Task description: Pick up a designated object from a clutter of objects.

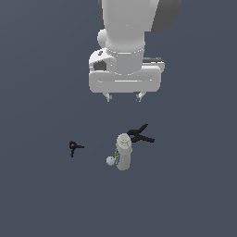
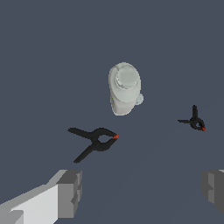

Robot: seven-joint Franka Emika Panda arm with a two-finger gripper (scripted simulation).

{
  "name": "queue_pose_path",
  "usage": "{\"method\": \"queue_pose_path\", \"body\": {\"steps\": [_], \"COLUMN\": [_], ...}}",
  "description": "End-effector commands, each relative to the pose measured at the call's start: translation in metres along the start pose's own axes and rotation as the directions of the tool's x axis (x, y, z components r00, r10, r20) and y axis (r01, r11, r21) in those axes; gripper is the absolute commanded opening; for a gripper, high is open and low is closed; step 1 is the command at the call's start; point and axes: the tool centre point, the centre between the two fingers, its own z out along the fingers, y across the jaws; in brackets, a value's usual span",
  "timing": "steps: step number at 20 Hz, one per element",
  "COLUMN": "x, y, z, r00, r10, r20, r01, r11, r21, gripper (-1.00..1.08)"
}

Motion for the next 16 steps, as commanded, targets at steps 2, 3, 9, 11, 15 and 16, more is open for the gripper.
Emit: {"method": "queue_pose_path", "body": {"steps": [2,3,9,11,15,16], "x": [0.0001,0.0003,0.0036,0.0041,0.0042,0.0045], "y": [-0.0001,-0.0001,-0.0019,-0.0025,-0.0018,-0.0014], "z": [0.0001,0.0003,0.0035,0.0039,0.0041,0.0046], "r00": [1.0,1.0,0.999,0.999,0.999,0.999], "r10": [-0.001,-0.003,-0.043,-0.05,-0.049,-0.051], "r20": [0.0,0.0,0.001,0.002,0.002,0.002], "r01": [0.001,0.003,0.043,0.05,0.049,0.051], "r11": [1.0,1.0,0.999,0.999,0.999,0.999], "r21": [0.0,-0.001,-0.009,-0.01,-0.01,-0.011], "gripper": [1.0,1.0,1.0,1.0,1.0,1.0]}}
